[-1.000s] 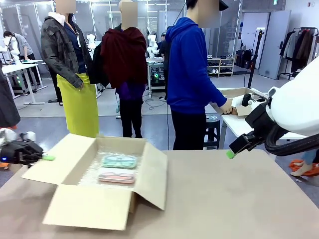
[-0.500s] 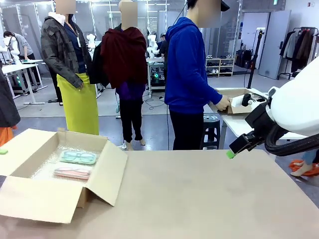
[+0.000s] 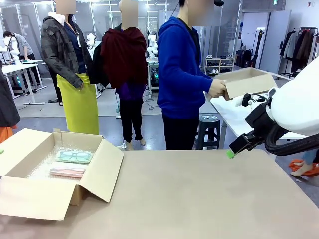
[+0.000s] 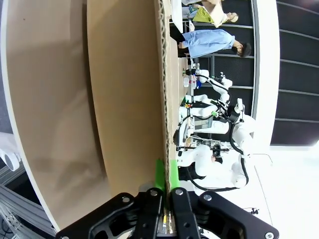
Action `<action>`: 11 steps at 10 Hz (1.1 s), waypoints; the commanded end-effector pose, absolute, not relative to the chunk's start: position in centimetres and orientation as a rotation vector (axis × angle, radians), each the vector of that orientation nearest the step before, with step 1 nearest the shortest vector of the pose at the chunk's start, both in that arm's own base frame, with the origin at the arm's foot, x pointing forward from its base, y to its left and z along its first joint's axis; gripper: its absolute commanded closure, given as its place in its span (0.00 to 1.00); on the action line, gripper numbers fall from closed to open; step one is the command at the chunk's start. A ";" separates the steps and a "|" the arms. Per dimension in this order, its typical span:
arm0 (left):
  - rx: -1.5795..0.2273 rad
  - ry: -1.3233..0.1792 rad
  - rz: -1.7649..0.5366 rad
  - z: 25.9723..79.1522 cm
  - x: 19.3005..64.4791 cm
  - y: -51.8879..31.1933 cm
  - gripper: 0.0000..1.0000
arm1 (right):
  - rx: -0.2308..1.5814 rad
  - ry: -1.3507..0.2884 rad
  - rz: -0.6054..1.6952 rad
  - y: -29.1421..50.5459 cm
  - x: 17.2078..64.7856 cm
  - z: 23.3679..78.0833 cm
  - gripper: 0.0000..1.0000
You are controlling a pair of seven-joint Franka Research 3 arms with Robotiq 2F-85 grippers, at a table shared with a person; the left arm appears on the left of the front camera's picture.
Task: Pack the glasses set securely to prepare it for shipping.
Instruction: Position the Package Box on the left side of the table.
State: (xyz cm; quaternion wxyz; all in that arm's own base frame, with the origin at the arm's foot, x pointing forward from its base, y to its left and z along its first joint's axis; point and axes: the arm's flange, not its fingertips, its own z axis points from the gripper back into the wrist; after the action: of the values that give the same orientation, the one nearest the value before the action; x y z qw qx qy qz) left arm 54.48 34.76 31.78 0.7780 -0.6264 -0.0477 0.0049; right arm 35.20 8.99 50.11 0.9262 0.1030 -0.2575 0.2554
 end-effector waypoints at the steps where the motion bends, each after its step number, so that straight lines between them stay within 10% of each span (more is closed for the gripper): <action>1: -1.353 -0.102 0.015 31.7 54.3 34.9 0.98 | 0.206 -0.520 0.507 9.3 34.9 50.1 0.06; 7: -1.356 -0.101 0.014 31.5 54.4 34.9 0.98 | 0.206 -0.520 0.507 9.3 34.9 50.1 0.06; 8: -1.330 -0.110 0.002 31.6 54.1 35.1 0.65 | 0.206 -0.520 0.507 9.3 34.9 50.1 0.06; 9: -1.316 -0.112 0.015 31.7 54.1 35.3 0.63 | 0.206 -0.520 0.507 9.3 34.9 50.1 0.06; 10: -1.312 -0.118 0.002 31.9 53.9 35.4 0.31 | 0.206 -0.520 0.507 9.3 34.9 50.1 0.06; 11: -1.308 -0.121 0.000 32.1 53.9 35.5 0.59 | 0.206 -0.520 0.507 9.3 34.9 50.1 0.06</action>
State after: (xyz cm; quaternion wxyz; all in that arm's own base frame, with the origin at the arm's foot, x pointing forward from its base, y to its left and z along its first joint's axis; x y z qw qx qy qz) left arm 54.32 35.35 31.56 0.7828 -0.6202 -0.0509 0.0086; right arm 35.20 8.99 50.11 0.9262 0.1029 -0.2575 0.2555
